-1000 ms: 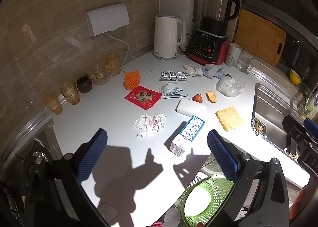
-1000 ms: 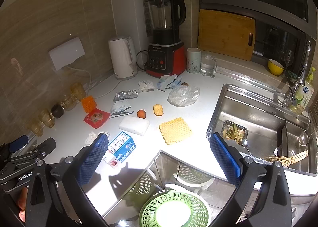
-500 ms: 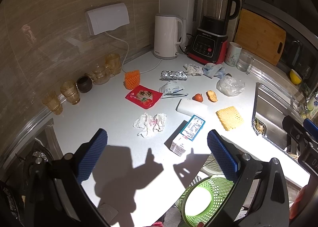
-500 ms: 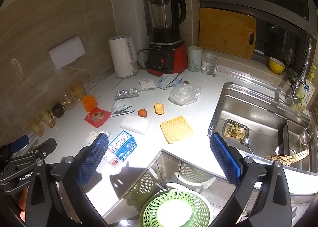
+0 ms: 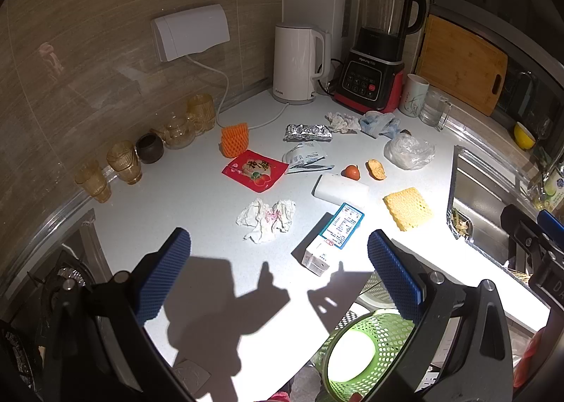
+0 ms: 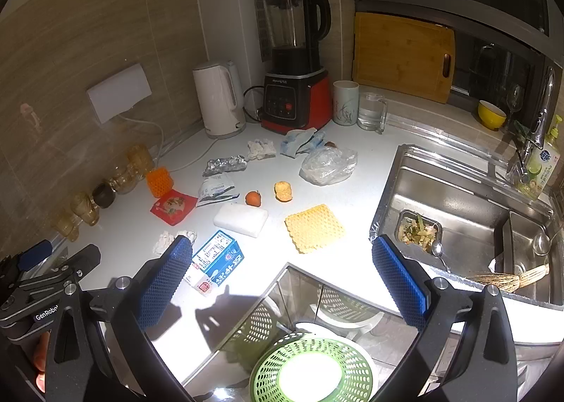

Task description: Collect trash

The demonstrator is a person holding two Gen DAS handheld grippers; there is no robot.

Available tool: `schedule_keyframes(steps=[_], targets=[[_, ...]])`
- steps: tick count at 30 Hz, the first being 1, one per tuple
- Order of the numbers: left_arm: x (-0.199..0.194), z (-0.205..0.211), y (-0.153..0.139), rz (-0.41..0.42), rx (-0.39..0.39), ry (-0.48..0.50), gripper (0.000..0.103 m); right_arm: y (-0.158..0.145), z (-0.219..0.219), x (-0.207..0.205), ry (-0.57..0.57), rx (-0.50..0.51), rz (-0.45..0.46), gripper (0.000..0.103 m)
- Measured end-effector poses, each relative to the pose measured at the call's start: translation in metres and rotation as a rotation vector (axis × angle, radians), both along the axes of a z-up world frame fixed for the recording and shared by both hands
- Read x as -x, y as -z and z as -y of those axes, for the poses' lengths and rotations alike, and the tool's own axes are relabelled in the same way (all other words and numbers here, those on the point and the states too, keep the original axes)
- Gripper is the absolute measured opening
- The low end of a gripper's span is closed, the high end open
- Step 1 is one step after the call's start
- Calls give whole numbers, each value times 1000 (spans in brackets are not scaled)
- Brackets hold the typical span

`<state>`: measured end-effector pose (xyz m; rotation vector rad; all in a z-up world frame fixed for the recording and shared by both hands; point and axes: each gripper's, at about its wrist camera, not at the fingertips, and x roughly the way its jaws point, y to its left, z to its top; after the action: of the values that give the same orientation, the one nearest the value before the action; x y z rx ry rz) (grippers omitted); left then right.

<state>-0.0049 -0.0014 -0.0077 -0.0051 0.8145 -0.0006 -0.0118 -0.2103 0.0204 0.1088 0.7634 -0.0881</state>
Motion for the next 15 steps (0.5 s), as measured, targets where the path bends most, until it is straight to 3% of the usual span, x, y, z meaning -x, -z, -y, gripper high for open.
schedule_keyframes(steps=[15], targets=[[0, 1, 4, -4, -1, 4, 96, 1, 1, 0, 3, -5, -3, 101]])
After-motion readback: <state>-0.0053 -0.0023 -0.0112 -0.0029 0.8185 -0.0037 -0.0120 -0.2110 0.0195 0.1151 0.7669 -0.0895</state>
